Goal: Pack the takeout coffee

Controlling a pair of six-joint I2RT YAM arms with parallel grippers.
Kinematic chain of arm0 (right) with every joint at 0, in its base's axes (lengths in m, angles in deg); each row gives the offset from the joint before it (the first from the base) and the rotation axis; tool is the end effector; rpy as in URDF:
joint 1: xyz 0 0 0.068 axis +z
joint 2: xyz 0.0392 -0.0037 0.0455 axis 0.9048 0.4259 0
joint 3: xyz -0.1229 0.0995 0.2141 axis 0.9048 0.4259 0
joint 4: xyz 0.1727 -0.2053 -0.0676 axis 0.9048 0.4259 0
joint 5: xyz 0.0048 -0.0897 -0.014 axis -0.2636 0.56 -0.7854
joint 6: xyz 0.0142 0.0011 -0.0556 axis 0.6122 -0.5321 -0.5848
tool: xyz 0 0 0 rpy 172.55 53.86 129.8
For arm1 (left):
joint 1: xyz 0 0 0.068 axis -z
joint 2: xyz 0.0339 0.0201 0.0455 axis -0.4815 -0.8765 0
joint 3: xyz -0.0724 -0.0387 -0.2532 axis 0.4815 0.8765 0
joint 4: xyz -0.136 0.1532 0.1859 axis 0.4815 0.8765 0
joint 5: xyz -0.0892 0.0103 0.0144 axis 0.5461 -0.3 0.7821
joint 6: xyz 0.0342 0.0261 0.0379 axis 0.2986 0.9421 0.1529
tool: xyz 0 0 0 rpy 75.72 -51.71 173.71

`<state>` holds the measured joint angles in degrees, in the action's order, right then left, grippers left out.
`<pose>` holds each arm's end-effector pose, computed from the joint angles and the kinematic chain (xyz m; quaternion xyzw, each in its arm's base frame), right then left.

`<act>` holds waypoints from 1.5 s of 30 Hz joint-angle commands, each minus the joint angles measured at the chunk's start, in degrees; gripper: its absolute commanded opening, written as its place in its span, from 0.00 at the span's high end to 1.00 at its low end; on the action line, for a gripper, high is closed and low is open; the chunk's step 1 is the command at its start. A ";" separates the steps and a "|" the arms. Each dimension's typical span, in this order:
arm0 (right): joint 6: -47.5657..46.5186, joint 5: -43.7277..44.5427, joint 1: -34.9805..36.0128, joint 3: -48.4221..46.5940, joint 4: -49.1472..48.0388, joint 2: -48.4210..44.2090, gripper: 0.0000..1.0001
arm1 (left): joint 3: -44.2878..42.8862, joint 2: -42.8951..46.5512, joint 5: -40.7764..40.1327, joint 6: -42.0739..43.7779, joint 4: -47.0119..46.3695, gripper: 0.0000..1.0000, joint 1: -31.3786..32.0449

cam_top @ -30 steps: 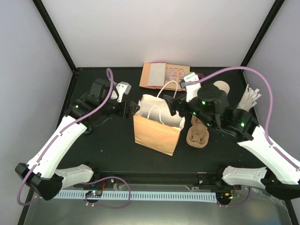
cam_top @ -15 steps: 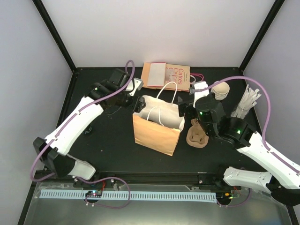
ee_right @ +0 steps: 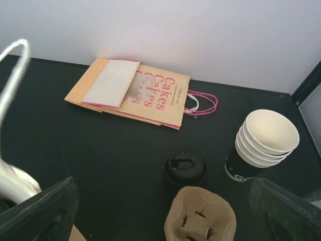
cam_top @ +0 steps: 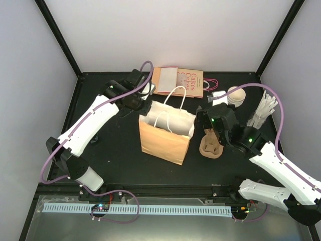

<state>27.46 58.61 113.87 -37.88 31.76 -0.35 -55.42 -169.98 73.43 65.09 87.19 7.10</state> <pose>0.1580 0.1429 0.3786 -0.0588 0.8364 0.0088 0.5448 0.2653 -0.1899 0.3694 0.2112 0.9430 -0.0815 0.2438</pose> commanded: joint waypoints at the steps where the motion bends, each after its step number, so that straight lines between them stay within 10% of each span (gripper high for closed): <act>1: 1.02 -2.60 -1.85 1.20 -1.92 -1.53 0.05 | -3.43 0.20 -3.31 1.61 3.07 0.98 -3.62; 20: 1.22 -10.67 -9.85 5.56 -3.08 -0.23 0.05 | -11.22 -11.44 5.40 4.26 -3.09 0.92 -32.17; 26: 1.78 -12.14 -11.02 5.42 -2.49 1.40 0.06 | -7.52 -6.74 11.09 3.65 -5.66 0.77 -32.89; 34: 2.15 -13.15 -11.44 5.41 -2.71 1.58 0.06 | -2.00 -1.57 18.74 3.45 -9.81 0.98 -32.46; 45: 2.68 -13.73 -12.60 4.46 -1.21 2.85 0.06 | -5.38 -2.55 11.11 4.16 -7.94 0.98 -32.73</act>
<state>29.15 45.43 101.72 -32.55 30.53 2.54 -57.45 -172.23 87.48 68.88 79.27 -25.56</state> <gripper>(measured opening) 0.945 0.019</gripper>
